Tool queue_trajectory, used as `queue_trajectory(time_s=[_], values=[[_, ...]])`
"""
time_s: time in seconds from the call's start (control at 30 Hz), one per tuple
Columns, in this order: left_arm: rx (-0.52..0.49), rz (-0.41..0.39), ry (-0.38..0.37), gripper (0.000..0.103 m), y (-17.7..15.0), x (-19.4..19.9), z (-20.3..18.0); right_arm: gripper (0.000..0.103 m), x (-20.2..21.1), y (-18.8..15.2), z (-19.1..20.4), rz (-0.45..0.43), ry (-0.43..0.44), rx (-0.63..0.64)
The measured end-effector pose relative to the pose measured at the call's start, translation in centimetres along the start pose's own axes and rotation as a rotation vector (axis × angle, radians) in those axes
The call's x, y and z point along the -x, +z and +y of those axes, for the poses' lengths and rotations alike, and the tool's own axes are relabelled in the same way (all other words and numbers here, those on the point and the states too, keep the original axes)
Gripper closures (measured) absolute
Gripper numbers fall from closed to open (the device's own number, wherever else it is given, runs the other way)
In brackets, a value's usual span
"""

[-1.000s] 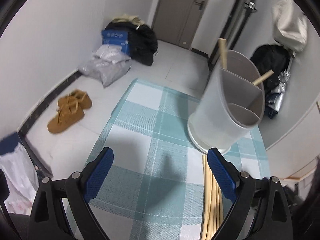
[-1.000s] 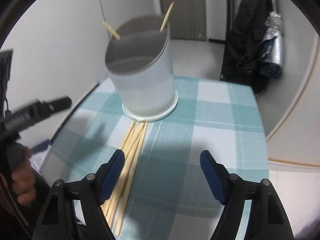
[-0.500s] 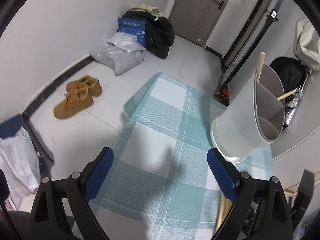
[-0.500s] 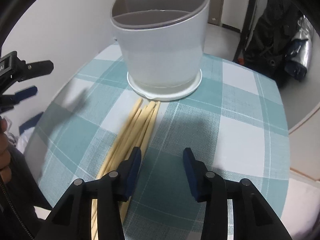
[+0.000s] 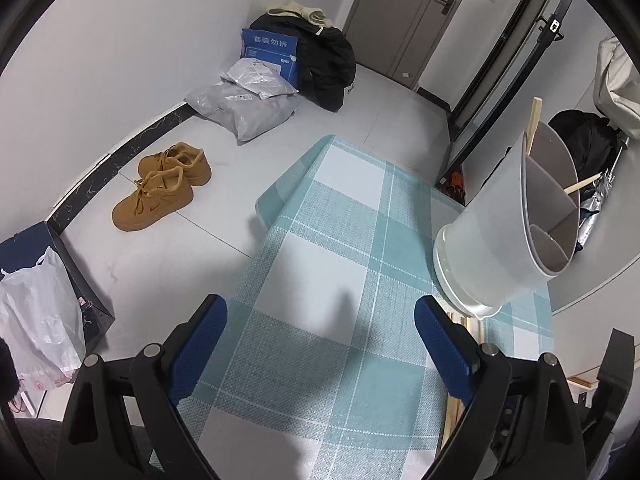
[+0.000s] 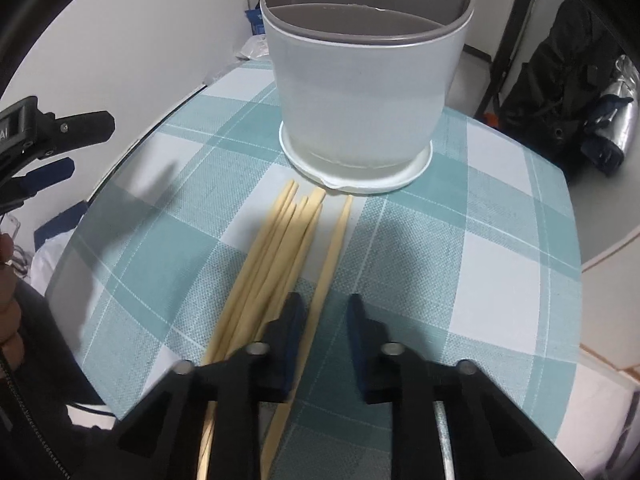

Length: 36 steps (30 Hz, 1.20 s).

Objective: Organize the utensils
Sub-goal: 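Close the right gripper on one chopstick from the bundle and lift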

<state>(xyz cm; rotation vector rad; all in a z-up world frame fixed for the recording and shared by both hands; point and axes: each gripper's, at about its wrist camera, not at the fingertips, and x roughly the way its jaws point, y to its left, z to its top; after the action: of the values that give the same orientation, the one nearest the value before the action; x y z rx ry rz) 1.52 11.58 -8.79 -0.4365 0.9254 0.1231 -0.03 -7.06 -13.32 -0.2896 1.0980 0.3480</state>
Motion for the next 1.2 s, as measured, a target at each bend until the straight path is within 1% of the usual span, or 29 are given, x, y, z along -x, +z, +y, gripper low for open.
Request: queue_trajectory(time_s=[0.1, 0.2, 0.27, 0.33, 0.4, 0.47, 0.57, 0.6, 0.7, 0.83, 0.87, 0.9, 0.97, 1.07, 1.13, 1.2], values=[[0.011, 0.022, -0.020, 0.011, -0.1, -0.2, 0.0, 0.098, 0.5, -0.6, -0.2, 0.019, 0.011, 0.005], [0.006, 0.020, -0.034, 0.011, -0.2, 0.1, -0.4, 0.098, 1.5, -2.0, -0.5, 0.026, 0.007, 0.013], [-0.003, 0.009, -0.036, 0.011, -0.2, 0.3, -0.6, 0.098, 2.1, -3.3, -0.5, 0.040, 0.013, 0.019], [-0.008, 0.008, -0.032, 0.011, -0.2, 0.3, -0.7, 0.098, 2.6, -4.3, -0.6, 0.043, 0.002, 0.027], [-0.003, 0.013, -0.030, 0.011, -0.2, 0.2, -0.7, 0.097, 2.7, -4.5, -0.4, 0.039, 0.004, 0.035], [0.007, 0.018, -0.028, 0.011, -0.2, 0.1, -0.4, 0.095, 2.4, -4.2, -0.2, 0.035, -0.009, 0.039], [0.015, 0.024, -0.022, 0.011, -0.2, 0.0, -0.3, 0.094, 2.0, -3.2, -0.3, 0.034, -0.009, 0.038], [0.016, 0.026, -0.025, 0.011, -0.3, 0.0, -0.3, 0.092, 1.4, -2.0, -0.5, 0.036, -0.003, 0.038], [-0.005, 0.019, -0.018, 0.011, -0.4, 0.2, -0.6, 0.088, 0.6, -0.8, -0.9, 0.029, -0.005, 0.038], [-0.032, 0.025, -0.010, 0.011, -0.6, 0.2, -1.1, 0.088, -0.3, 0.7, -1.3, 0.002, 0.013, 0.013], [-0.034, 0.027, -0.011, 0.011, -0.6, 0.2, -1.2, 0.091, -0.5, 1.0, -1.4, -0.006, 0.019, 0.012], [-0.037, 0.034, -0.017, 0.011, -0.7, 0.1, -1.3, 0.099, -0.7, 1.3, -1.6, -0.023, 0.025, 0.004], [-0.046, 0.042, -0.039, 0.011, -0.8, 0.2, -1.6, 0.099, -0.8, 1.5, -2.1, -0.040, 0.037, -0.018], [-0.093, 0.057, -0.047, 0.011, -1.2, 0.1, -2.7, 0.099, -0.7, 1.9, -2.9, -0.054, 0.063, -0.052], [-0.132, 0.088, -0.065, 0.011, -1.6, -0.3, -3.5, 0.099, 0.0, 2.2, -3.7, -0.081, 0.092, -0.092], [-0.176, 0.121, -0.061, 0.011, -2.2, -0.8, -4.6, 0.099, 0.5, 2.5, -4.8, -0.119, 0.119, -0.141]])
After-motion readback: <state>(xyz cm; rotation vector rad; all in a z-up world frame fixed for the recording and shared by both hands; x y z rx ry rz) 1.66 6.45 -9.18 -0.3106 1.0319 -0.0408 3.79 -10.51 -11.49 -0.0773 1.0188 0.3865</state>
